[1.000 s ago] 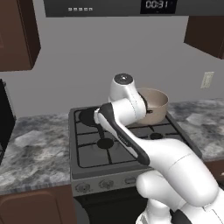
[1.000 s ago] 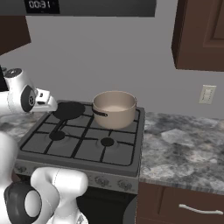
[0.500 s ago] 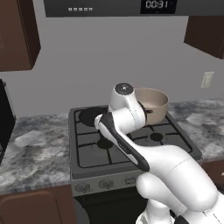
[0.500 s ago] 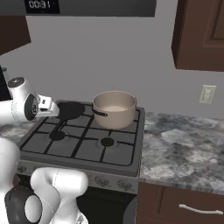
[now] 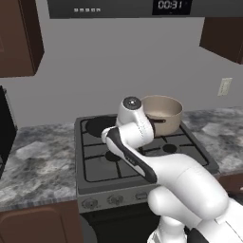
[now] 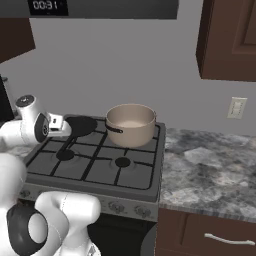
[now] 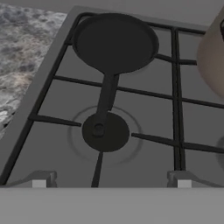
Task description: Move the pot and pan from the stove into the sink.
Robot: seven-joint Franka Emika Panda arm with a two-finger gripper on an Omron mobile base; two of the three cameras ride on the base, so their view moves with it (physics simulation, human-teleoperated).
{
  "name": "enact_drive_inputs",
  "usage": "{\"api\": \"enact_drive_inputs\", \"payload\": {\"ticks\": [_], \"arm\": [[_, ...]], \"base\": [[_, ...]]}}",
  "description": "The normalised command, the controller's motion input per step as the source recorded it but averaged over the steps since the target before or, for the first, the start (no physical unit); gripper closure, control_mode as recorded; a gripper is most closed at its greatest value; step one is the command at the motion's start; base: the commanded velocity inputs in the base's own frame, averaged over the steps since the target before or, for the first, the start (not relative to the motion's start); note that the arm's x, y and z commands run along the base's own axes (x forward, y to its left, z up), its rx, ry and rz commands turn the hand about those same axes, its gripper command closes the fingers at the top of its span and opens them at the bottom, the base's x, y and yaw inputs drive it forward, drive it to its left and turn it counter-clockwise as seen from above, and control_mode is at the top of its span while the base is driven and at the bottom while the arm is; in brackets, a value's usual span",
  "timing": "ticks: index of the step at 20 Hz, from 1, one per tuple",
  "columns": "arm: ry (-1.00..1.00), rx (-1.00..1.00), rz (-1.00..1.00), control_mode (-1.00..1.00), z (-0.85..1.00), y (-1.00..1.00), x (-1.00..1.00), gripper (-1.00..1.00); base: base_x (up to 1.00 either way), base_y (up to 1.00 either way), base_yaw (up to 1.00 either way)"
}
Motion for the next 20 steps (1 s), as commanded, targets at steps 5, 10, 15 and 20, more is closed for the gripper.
{"api": "enact_drive_inputs", "payload": {"ticks": [5, 10, 15, 20], "arm": [[0.0, 0.0, 0.0, -1.0, -0.26, 0.08, 0.29, -1.0], [0.0, 0.0, 0.0, -1.0, -0.27, 0.05, 0.27, -1.0], [0.0, 0.0, 0.0, -1.0, -0.24, 0.04, 0.27, -1.0], [0.0, 0.0, 0.0, -1.0, -0.22, 0.08, 0.26, -1.0]], "base": [[0.0, 0.0, 0.0], [0.0, 0.0, 0.0], [0.0, 0.0, 0.0], [0.0, 0.0, 0.0]]}}
